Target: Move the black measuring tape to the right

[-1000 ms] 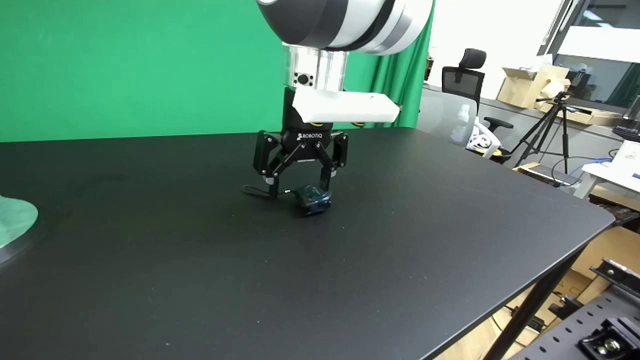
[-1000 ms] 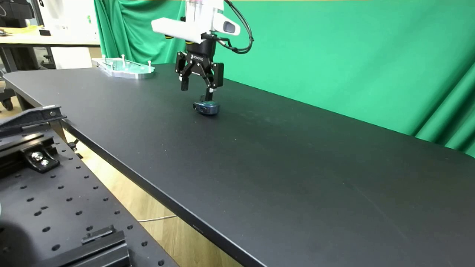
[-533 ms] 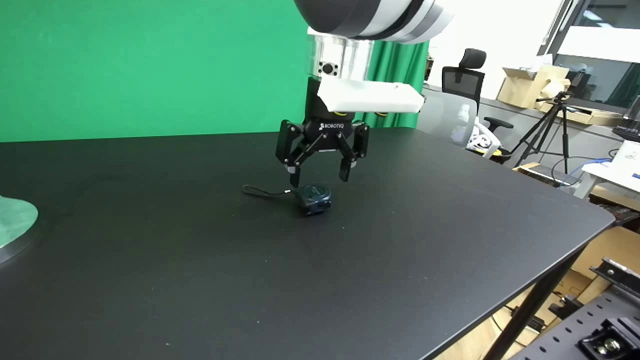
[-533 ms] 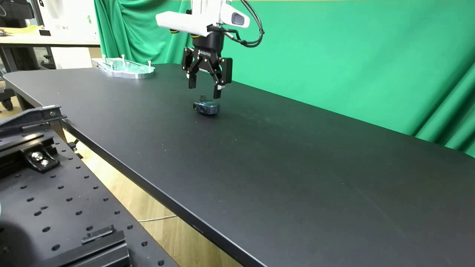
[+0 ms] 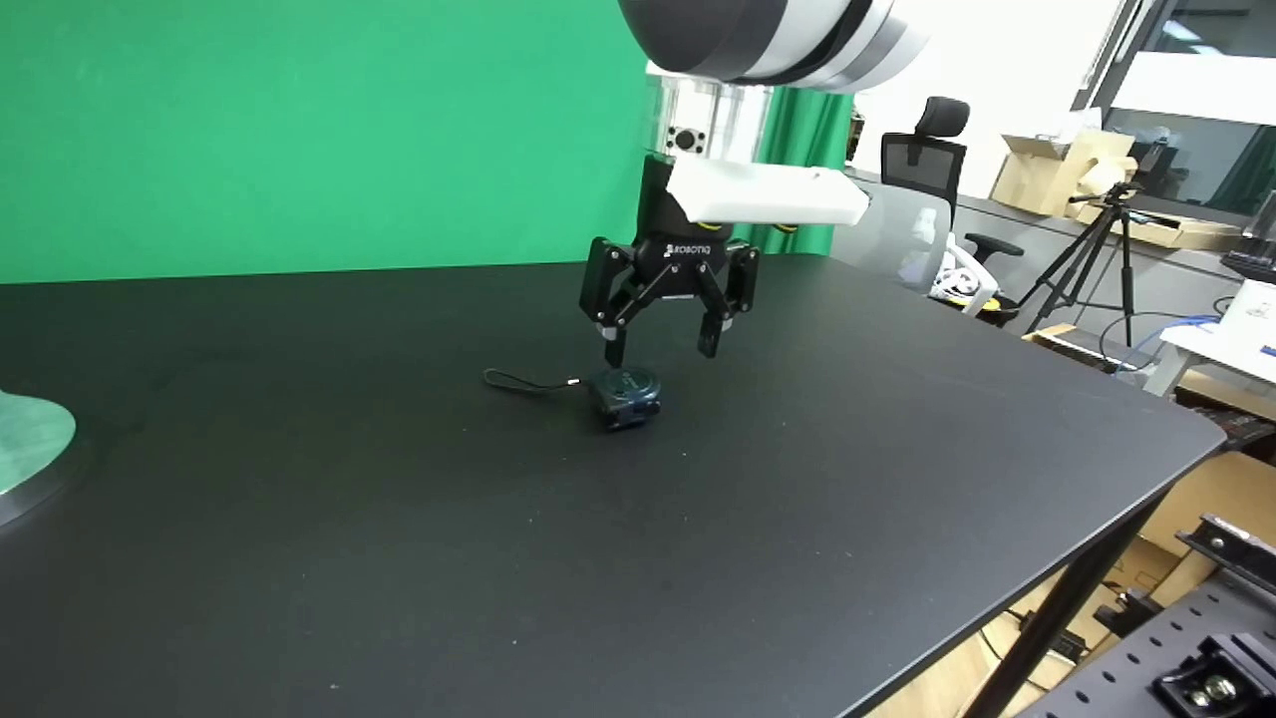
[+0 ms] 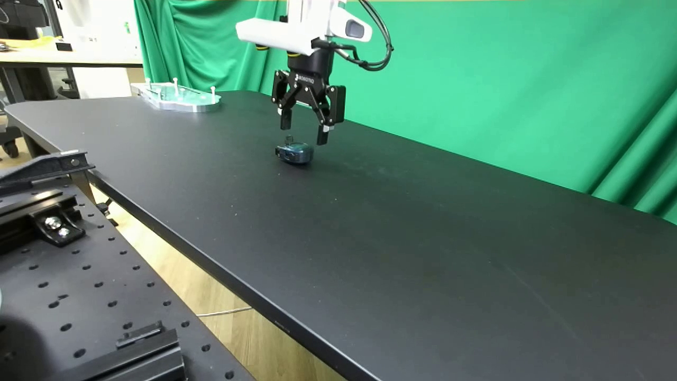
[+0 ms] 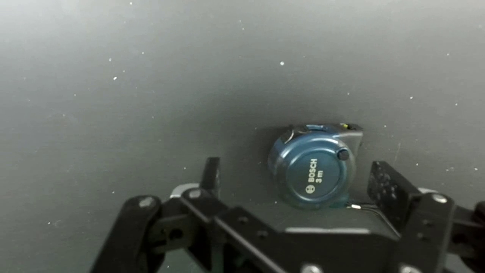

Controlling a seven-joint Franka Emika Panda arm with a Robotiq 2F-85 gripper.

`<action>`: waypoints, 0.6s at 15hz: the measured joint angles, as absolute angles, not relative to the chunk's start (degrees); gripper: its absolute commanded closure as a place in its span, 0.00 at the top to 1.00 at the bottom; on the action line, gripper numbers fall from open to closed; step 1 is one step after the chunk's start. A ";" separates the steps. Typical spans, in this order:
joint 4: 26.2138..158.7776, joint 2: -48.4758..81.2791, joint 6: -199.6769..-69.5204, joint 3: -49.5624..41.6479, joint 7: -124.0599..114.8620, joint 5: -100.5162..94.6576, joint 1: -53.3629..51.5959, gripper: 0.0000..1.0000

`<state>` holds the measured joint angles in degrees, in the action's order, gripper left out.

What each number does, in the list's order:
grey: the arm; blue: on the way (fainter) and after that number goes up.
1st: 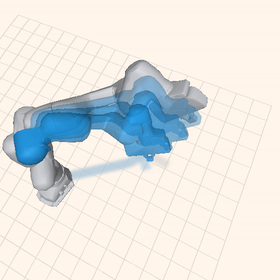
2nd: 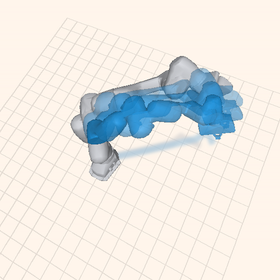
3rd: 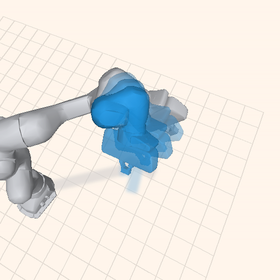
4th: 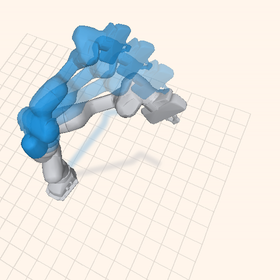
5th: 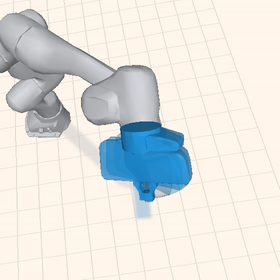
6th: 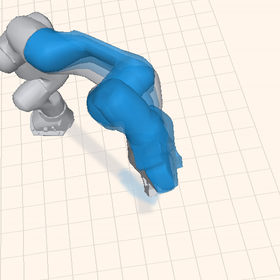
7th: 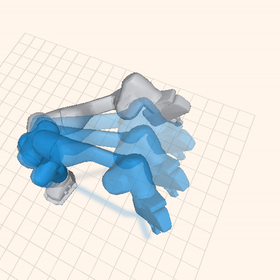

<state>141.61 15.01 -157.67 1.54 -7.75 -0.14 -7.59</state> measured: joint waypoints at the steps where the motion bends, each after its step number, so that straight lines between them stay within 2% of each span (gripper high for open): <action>1: 141.50 15.12 -157.67 1.60 -7.42 -0.14 -7.50 1.00; 9: 138.61 18.65 -157.67 2.71 -4.47 0.01 -7.35 1.00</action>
